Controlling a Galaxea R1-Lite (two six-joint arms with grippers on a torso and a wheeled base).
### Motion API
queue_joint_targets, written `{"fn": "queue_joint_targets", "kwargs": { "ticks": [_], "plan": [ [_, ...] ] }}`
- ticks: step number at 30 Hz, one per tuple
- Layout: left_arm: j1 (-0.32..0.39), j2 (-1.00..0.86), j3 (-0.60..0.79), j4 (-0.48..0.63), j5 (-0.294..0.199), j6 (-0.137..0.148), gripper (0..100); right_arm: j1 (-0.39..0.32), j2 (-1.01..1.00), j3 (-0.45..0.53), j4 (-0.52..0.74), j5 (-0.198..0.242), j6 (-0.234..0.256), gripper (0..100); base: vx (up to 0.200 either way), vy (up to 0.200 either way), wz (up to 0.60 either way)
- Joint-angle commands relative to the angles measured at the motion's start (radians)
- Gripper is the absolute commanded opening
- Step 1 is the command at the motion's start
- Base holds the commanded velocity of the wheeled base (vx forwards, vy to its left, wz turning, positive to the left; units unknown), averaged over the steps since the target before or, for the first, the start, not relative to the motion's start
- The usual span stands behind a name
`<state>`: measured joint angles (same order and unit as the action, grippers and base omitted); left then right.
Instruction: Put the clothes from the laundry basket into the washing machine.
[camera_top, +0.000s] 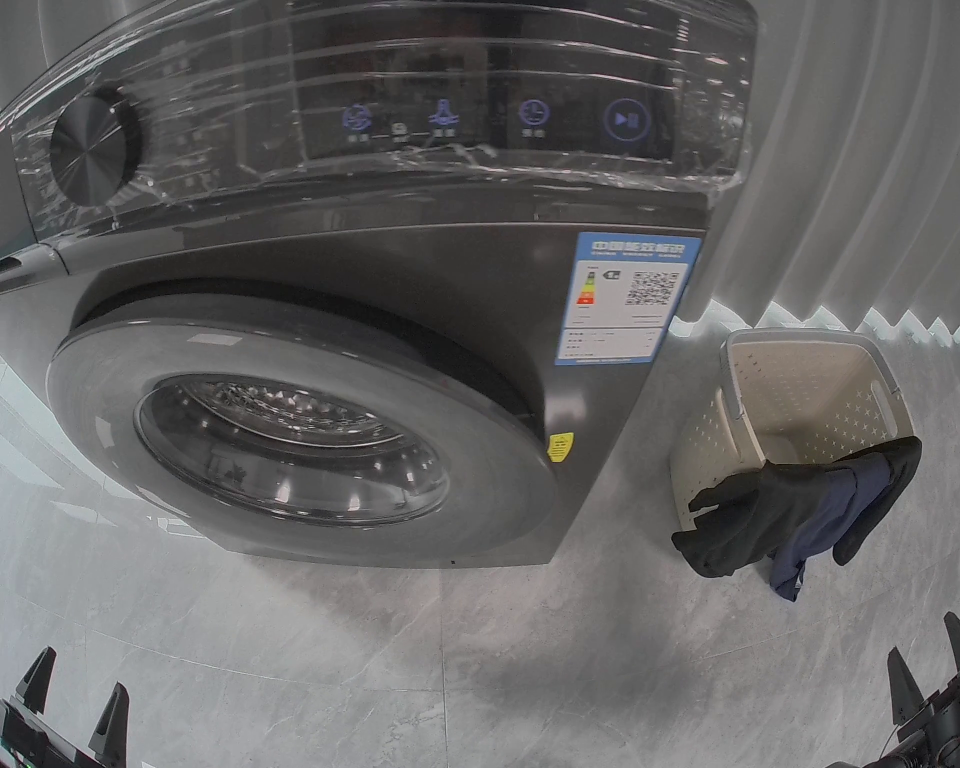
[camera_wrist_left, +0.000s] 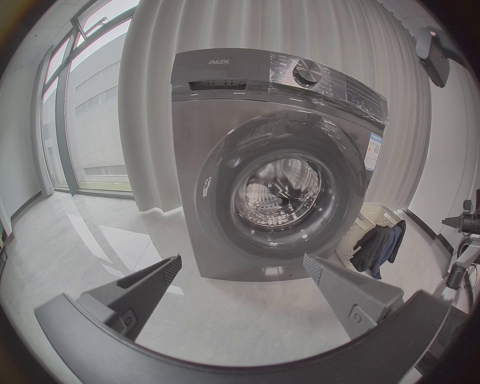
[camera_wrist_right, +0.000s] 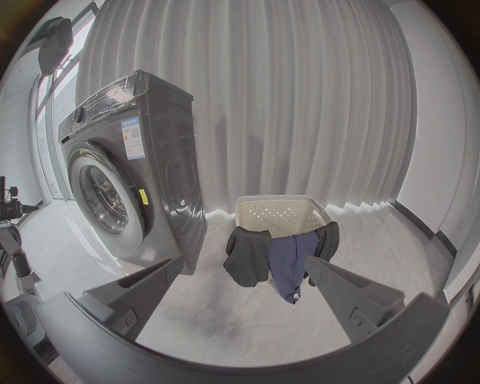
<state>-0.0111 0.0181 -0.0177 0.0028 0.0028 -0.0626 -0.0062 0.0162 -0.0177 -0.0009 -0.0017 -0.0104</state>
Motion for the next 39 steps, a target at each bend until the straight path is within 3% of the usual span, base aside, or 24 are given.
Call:
{"fn": "queue_joint_targets", "kwargs": {
  "ticks": [1, 6, 21, 36, 39],
  "plan": [
    [0.000, -0.015, 0.016, 0.000, 0.000, 0.000, 100, 0.000, -0.016, 0.018, -0.001, 0.000, 0.000, 100, 0.000, 0.200, 0.00],
    [0.000, -0.017, 0.016, 0.000, 0.000, 0.000, 100, 0.000, -0.016, 0.018, -0.001, 0.000, 0.000, 100, 0.000, 0.200, 0.00],
    [0.000, -0.017, 0.016, 0.000, 0.000, 0.000, 100, 0.002, -0.016, 0.018, 0.001, 0.000, 0.000, 100, 0.000, 0.000, 0.00],
    [0.000, -0.017, 0.016, 0.000, 0.002, 0.000, 100, 0.000, -0.016, 0.018, -0.001, 0.002, -0.002, 100, 0.000, 0.200, 0.00],
    [0.000, -0.015, 0.016, 0.000, 0.002, 0.000, 100, 0.002, -0.016, 0.018, -0.001, 0.000, 0.000, 100, 0.000, 0.000, 0.00]
  ]
}}
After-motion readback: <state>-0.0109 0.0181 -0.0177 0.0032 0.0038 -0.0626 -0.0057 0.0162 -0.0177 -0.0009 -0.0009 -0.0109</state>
